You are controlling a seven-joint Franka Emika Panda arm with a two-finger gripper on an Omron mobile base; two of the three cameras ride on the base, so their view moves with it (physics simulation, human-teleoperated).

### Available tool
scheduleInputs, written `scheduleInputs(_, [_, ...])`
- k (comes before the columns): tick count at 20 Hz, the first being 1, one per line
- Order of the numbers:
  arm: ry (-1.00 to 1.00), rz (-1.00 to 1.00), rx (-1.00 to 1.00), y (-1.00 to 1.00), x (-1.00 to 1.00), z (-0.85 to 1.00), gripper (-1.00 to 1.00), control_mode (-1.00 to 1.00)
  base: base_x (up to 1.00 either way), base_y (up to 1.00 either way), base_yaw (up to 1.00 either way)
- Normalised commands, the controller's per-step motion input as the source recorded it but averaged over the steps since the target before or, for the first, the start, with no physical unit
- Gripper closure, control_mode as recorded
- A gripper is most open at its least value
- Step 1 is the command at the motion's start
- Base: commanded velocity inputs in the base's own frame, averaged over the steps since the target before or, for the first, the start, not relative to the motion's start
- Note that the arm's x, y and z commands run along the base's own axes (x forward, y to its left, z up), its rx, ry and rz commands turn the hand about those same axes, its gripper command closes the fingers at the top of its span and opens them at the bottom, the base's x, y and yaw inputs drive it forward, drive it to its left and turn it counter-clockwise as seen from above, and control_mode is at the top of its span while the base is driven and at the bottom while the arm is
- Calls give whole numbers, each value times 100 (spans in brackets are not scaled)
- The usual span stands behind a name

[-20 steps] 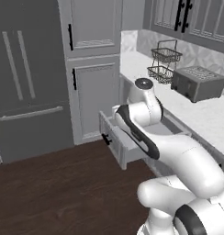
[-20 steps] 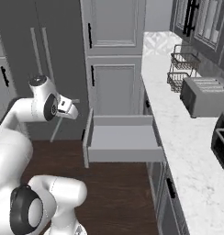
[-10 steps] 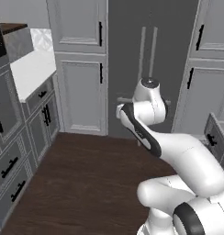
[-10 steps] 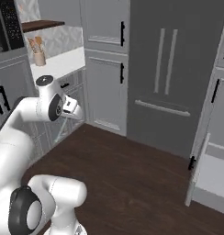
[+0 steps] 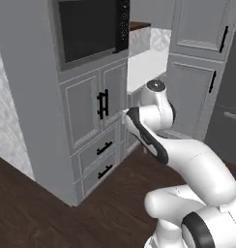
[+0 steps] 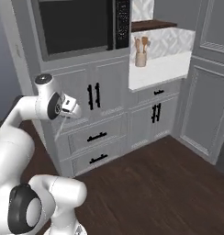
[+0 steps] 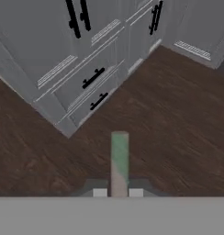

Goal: Take a straw from the drawer in front and place it inside the glass cup on the dining counter.

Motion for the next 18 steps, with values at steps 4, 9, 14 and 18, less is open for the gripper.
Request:
scheduleInputs(4, [0,0,0,0,0,0,100,100,-13,76,81])
scheduleInputs(9, [0,0,0,0,0,0,100,100,-8,82,80])
scheduleInputs(14, [0,0,0,0,0,0,100,100,4,67,75])
scheduleInputs(18, [0,0,0,0,0,0,100,100,78,10,51])
